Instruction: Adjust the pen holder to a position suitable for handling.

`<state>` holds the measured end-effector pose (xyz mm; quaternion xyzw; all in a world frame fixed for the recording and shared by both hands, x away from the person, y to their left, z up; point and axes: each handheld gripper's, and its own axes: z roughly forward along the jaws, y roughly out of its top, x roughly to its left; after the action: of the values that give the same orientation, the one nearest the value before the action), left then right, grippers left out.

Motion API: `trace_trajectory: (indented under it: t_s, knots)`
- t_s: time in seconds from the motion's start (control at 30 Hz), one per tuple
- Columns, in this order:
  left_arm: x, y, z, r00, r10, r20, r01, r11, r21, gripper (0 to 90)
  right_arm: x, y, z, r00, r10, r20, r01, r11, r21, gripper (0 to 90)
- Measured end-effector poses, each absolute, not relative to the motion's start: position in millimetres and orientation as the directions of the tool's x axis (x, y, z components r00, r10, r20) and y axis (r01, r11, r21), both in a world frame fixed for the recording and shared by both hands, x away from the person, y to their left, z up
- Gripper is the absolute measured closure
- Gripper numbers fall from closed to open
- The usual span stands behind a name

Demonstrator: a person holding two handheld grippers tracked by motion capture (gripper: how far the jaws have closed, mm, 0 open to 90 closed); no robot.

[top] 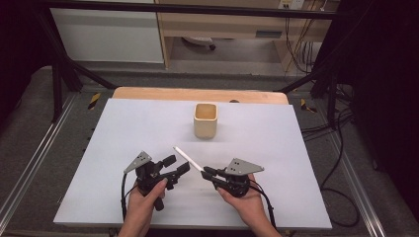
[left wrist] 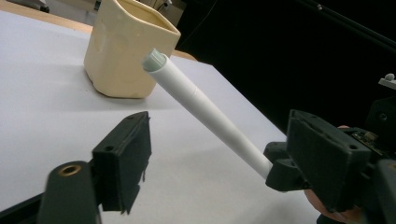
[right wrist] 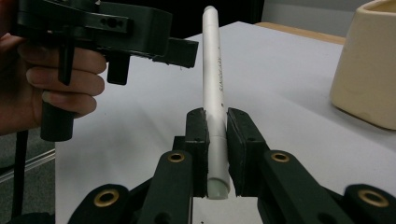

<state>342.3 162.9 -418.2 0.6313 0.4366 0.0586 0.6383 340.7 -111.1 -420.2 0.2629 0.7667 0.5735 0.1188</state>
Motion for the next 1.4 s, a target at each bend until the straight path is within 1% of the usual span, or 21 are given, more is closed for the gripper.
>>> trace_trajectory:
  t_s: [0.2,0.27,0.4,0.57,0.67,0.87,1.13,1.4]
  knots:
    - [342.1,160.9,-418.5,0.615,0.626,-0.479,0.476,0.19,0.859,28.4,339.1,-108.7,-420.2,-0.839,0.532,0.116,0.262,0.208,0.942,78.9]
    - [341.9,160.9,-418.7,0.614,0.624,-0.483,0.477,0.194,0.857,32.3,338.6,-107.3,-420.6,-0.841,0.529,0.114,0.259,0.208,0.943,78.9]
    - [341.9,161.0,-418.9,0.616,0.622,-0.484,0.478,0.194,0.857,37.2,337.1,-104.4,-421.2,-0.845,0.523,0.112,0.256,0.213,0.943,78.9]
    - [342.9,161.4,-420.3,0.609,0.621,-0.494,0.486,0.2,0.851,39.9,336.4,-102.7,-421.7,-0.847,0.521,0.111,0.256,0.215,0.943,78.9]
    - [343.8,162.7,-421.2,0.607,0.617,-0.501,0.49,0.206,0.847,43.7,336.2,-102.7,-421.6,-0.847,0.519,0.11,0.255,0.216,0.942,78.9]
    - [344.4,165.1,-421.5,0.601,0.61,-0.517,0.493,0.227,0.84,47.3,336.2,-102.2,-421.8,-0.846,0.521,0.113,0.258,0.215,0.942,78.9]
    - [344.3,165.7,-422.1,0.595,0.614,-0.519,0.495,0.229,0.838,50.7,335.1,-100.6,-422.2,-0.848,0.517,0.115,0.258,0.215,0.942,78.9]
    - [344.6,165.8,-423.5,0.588,0.621,-0.518,0.499,0.225,0.837,56.2,335.1,-100.1,-422.5,-0.85,0.514,0.115,0.257,0.213,0.943,78.9]
